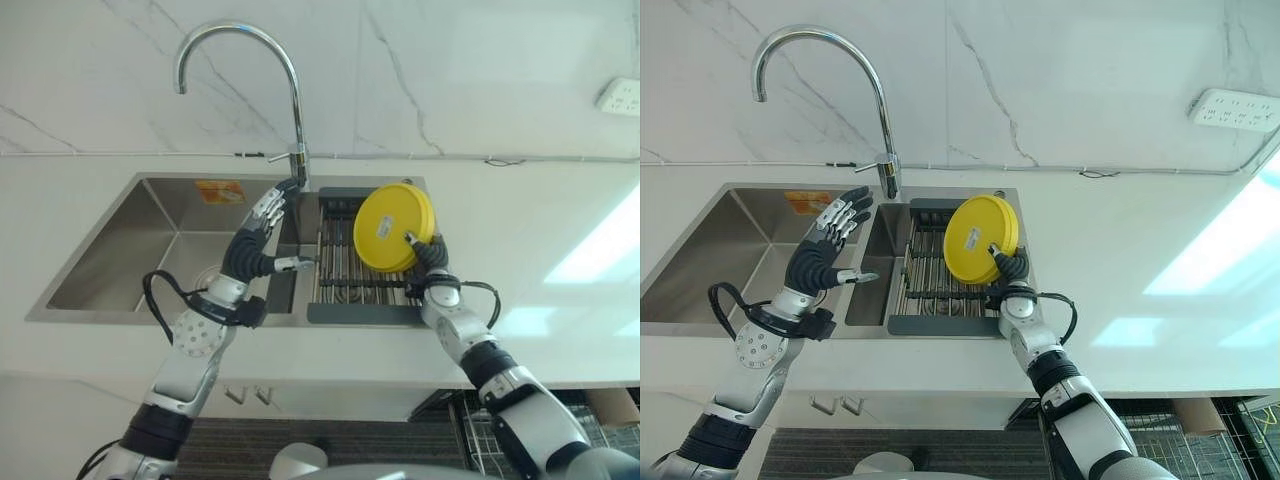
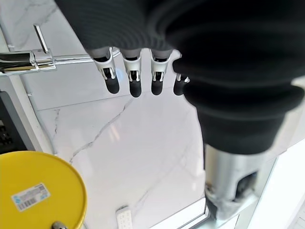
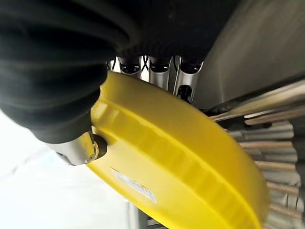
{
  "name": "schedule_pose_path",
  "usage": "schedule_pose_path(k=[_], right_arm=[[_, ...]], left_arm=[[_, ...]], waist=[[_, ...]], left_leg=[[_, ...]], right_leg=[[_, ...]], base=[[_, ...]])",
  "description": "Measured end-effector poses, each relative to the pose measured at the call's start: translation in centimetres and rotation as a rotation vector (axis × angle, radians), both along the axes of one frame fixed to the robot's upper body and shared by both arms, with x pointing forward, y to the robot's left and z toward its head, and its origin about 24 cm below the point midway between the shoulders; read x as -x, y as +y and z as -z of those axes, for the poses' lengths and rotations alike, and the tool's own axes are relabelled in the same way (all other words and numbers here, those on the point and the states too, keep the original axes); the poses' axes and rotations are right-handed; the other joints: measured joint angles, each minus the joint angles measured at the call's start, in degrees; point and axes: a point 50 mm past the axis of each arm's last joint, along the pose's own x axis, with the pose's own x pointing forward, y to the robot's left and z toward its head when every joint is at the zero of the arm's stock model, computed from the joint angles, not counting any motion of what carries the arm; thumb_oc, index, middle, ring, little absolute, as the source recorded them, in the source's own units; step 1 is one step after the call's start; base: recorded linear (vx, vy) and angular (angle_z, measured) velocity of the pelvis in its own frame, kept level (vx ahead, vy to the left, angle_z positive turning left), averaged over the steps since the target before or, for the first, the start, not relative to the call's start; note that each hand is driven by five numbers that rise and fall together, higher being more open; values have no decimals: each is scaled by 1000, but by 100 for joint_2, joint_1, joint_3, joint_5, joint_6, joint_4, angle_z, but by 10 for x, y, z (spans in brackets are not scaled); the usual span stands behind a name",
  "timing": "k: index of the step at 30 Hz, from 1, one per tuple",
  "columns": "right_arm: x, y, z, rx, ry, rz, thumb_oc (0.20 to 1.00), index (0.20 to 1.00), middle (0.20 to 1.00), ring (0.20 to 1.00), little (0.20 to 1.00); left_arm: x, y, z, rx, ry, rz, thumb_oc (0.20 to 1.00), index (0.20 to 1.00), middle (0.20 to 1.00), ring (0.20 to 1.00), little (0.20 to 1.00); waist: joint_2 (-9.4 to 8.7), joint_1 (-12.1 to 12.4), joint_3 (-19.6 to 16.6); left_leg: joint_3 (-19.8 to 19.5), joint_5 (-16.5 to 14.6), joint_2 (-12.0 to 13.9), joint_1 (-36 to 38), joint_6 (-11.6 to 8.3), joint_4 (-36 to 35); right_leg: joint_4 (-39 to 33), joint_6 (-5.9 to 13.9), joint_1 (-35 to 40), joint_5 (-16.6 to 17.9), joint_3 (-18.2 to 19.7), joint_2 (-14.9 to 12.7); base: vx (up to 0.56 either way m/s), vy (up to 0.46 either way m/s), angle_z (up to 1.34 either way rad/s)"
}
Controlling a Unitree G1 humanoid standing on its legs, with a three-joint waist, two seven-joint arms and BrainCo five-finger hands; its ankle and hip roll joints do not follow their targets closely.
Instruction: Place the dishes in the dishwasher.
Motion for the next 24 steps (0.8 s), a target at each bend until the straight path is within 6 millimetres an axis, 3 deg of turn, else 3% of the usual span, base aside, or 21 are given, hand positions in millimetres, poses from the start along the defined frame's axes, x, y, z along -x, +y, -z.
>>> schedule_pose_path(k=[5,6,9,12,17,24], right_arm=[[7,6,-11,-437,-94,-37,200,200,200,200,200],[8,7,-29,-547,-180,-78,200,200,200,200,200],[9,8,-52,-680,-291,-124,200,200,200,200,200],[11,2,-63,-742,-356,-122,200,200,200,200,200],[22,-12,-54,-812,-355,-79,200,200,200,200,200],[45,-27,-52,-899,-422,-67,200,200,200,200,200]], left_arm=[[0,0,0,3,1,-1,1000,1000,1000,1000,1000],[1,0,1,3,5,-2,1000,1000,1000,1000,1000],[2,2,3,3,10,-9,1000,1000,1000,1000,1000],[6,5,10,3,37,-19,1000,1000,1000,1000,1000],[8,6,12,3,42,-18,1000,1000,1000,1000,1000],[17,18,20,5,69,-66,1000,1000,1000,1000,1000]], waist=[[5,-174,4],[5,-215,4],[-3,-278,3],[-24,-308,6],[-106,-320,8],[-192,-686,49]], left_leg=[[24,-16,4,9,-21,0],[30,-15,8,12,-21,0],[81,2,18,43,5,1],[187,-4,36,97,3,0],[291,-6,60,98,11,2],[598,-39,71,191,52,3]], right_leg=[[1,0,-2,0,17,0],[1,0,-2,1,19,1],[1,-1,-4,1,73,8],[1,0,-3,2,156,15],[46,0,-106,3,280,24],[202,15,-297,14,560,24]], base=[[0,0,0],[0,0,0],[-33,-3,-10],[-31,-5,-16],[-23,9,-10],[-29,91,-24]])
